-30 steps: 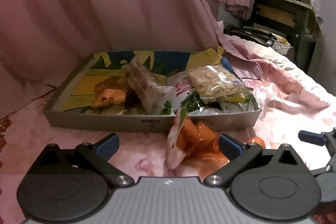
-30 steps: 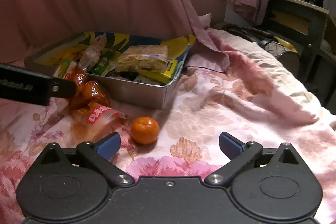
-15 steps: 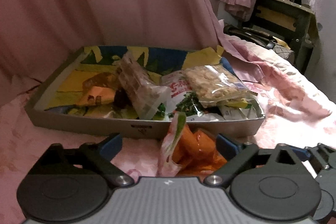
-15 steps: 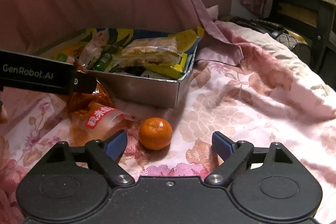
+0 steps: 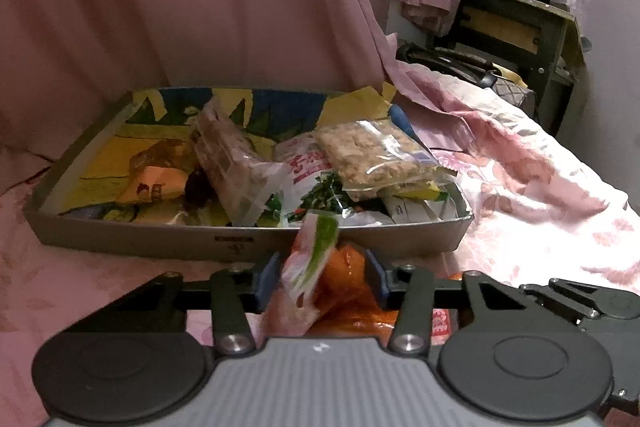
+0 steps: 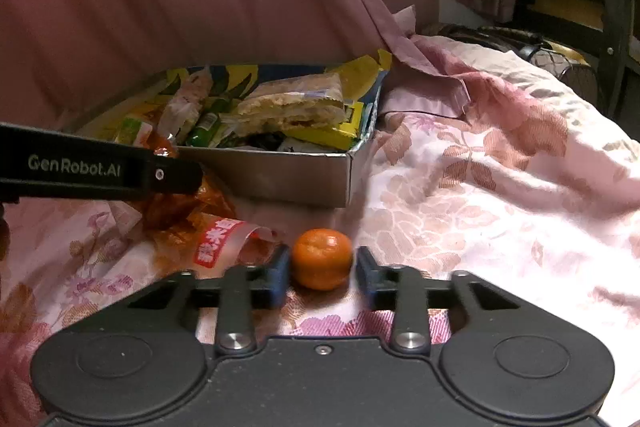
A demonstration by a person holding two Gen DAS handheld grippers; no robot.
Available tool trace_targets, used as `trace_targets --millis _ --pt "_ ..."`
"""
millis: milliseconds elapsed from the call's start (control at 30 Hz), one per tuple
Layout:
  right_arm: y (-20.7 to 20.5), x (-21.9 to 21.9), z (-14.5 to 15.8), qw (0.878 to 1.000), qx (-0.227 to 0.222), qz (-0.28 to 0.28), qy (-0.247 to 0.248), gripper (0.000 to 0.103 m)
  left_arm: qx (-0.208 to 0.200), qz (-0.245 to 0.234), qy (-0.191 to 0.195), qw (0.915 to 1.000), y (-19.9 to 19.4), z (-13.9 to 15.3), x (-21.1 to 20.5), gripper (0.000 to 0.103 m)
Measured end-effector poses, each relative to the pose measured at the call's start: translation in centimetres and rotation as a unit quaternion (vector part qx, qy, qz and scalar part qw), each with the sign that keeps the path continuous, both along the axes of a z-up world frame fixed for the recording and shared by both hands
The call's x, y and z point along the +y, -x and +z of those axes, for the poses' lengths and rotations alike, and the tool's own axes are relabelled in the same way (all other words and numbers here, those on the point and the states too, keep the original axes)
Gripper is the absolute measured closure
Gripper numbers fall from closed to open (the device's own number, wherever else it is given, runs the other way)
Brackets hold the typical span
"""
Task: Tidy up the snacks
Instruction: 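Grasp the mandarin with the right tool while the left tool grasps the orange candy pack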
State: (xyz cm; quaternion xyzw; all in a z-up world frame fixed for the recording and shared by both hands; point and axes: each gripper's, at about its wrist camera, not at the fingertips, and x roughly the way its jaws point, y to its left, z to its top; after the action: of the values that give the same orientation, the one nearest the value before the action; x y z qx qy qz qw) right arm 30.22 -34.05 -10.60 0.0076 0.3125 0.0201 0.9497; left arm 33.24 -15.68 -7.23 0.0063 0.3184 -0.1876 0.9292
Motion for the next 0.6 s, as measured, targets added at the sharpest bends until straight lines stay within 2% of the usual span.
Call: trace_targets --millis 233,600 --pt "0.4 0.0 0.4 1.000 0.001 -0.007 0.000 0.069 -0.002 0.007 -0.015 0.9999 0.8 1.1 0.1 0.062" --pt "1.6 0.3 2.2 0.999 -0.036 -0.008 0.000 0.069 -0.050 0.008 -0.053 0.9973 2.5 4.6 0.6 0.062"
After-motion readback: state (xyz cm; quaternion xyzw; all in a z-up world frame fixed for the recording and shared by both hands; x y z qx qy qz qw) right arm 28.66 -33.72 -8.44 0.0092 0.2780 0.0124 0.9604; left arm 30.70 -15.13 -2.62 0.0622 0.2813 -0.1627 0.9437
